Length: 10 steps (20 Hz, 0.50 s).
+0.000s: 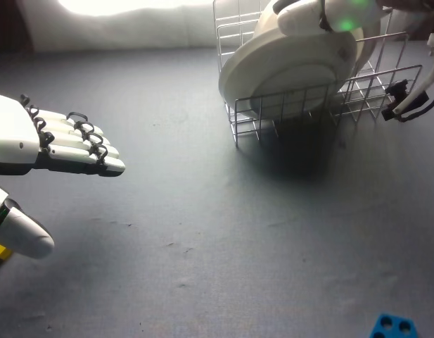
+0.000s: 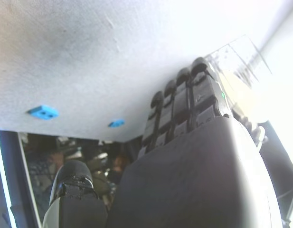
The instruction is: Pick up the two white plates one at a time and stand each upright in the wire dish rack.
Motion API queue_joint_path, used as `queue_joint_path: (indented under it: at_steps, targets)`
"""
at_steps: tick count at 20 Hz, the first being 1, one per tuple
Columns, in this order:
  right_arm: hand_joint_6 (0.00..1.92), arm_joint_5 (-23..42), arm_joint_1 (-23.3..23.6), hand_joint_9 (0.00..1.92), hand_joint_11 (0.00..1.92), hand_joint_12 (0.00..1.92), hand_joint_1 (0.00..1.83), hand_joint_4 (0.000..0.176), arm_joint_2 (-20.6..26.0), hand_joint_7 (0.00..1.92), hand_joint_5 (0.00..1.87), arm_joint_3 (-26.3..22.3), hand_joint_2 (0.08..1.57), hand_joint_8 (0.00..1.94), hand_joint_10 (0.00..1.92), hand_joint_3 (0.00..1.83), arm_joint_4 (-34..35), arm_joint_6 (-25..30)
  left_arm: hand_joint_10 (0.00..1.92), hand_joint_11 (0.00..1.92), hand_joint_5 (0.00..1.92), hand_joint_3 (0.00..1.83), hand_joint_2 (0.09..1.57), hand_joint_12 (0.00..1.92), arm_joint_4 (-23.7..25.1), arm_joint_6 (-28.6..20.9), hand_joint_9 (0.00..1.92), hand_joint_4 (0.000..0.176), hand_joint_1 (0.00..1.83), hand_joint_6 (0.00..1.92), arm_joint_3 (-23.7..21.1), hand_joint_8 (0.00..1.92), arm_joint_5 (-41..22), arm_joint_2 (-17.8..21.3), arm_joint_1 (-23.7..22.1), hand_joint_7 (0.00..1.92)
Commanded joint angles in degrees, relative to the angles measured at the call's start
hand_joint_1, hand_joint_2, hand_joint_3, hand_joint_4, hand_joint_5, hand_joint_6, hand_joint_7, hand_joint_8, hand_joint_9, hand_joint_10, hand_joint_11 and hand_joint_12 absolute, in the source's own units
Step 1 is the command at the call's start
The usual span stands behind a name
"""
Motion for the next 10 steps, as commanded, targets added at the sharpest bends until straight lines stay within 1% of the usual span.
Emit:
queue_joint_path:
  at_steps: [1,2,4,6,10]
  targets:
    - [0.01,6.7,1.3,0.69,0.17,1.29,0.89,0.000,0.4,0.75,0.66,0.0,1.11,0.00,0.08,0.01,0.6,0.5,0.00,0.00,0.00,0.00,1.01,0.00,-3.0,-0.3,0.00,0.000,0.00,0.00,-0.1,0.00,-1.3,0.5,-0.9,0.00]
    - [0.01,7.0,1.4,0.70,0.18,1.30,0.88,0.000,0.4,0.75,0.66,0.0,1.11,0.00,0.08,0.00,0.6,0.6,0.00,0.00,0.00,0.00,1.01,0.00,-2.8,-0.2,0.00,0.000,0.00,0.00,-0.1,0.00,-1.3,0.5,-1.0,0.00]
    - [0.02,8.6,1.6,0.71,0.20,1.29,0.94,0.000,0.5,0.77,0.68,0.0,1.07,0.01,0.08,0.00,0.6,0.7,0.00,0.00,0.00,0.00,1.00,0.00,-1.1,0.2,0.00,0.000,0.00,0.00,-0.7,0.00,-1.3,0.5,-2.1,0.00]
    - [0.01,9.5,2.1,0.70,0.20,1.26,0.92,0.000,1.1,0.76,0.67,-0.6,1.09,0.00,0.07,0.00,0.6,1.1,0.00,0.00,0.00,0.00,1.00,0.00,-0.4,0.8,0.00,0.000,0.00,0.00,-2.0,0.00,-1.3,0.9,-3.1,0.00]
    - [0.00,13.2,2.8,0.70,0.19,1.28,0.91,0.000,2.4,0.75,0.65,-2.1,1.10,0.00,0.06,0.00,0.0,1.5,0.00,0.00,0.00,0.00,1.00,0.00,0.7,1.3,0.00,0.000,0.00,0.00,-4.2,0.00,-1.6,2.0,-4.1,0.00]
